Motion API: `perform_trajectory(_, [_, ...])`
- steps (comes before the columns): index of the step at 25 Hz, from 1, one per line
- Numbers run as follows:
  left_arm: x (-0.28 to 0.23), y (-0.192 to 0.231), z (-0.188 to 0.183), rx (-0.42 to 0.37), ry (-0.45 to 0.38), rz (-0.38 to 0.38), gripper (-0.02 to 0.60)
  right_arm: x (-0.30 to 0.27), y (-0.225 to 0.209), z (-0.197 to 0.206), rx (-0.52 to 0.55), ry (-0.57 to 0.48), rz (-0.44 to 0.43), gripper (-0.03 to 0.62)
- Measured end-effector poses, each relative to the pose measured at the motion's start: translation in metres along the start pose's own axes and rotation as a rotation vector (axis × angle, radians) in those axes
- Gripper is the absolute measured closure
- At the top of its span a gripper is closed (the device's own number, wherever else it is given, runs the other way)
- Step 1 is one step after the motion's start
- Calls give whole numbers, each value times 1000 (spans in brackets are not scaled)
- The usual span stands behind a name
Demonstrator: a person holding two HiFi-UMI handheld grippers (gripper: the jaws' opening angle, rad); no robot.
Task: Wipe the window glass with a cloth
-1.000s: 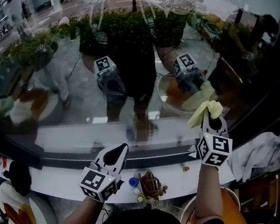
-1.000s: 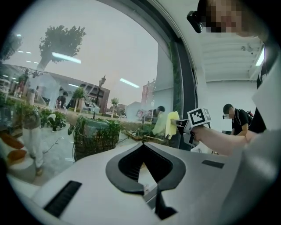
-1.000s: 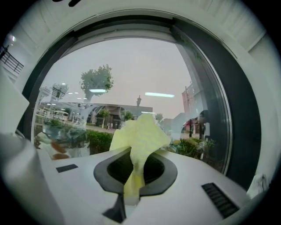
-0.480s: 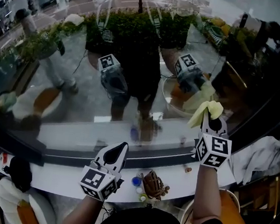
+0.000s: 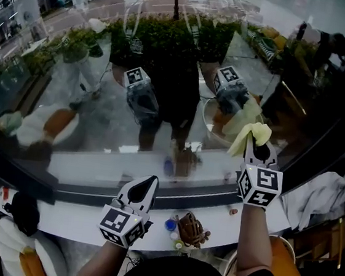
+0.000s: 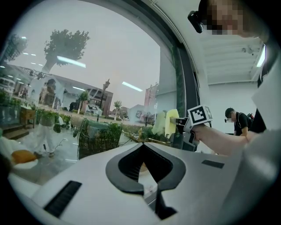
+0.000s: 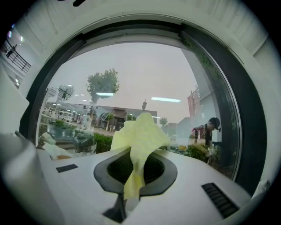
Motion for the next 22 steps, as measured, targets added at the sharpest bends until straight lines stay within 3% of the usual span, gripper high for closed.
perform_trajectory(12, [37, 26, -5, 4, -19, -24, 574, 1, 68, -32, 39, -61, -64, 551])
perform_trajectory(22, [54, 20, -10, -7, -26, -55, 574, 9, 107, -49, 59, -107, -143, 551])
Point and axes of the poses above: the fingertips, and each gripper's own axes: x backward along the fingers, y to its left, z out of its underside, the point moved 10 cm from there along x, backward along the fingers, and after that the axes turned 9 degrees about z, right-handed, at the moved point
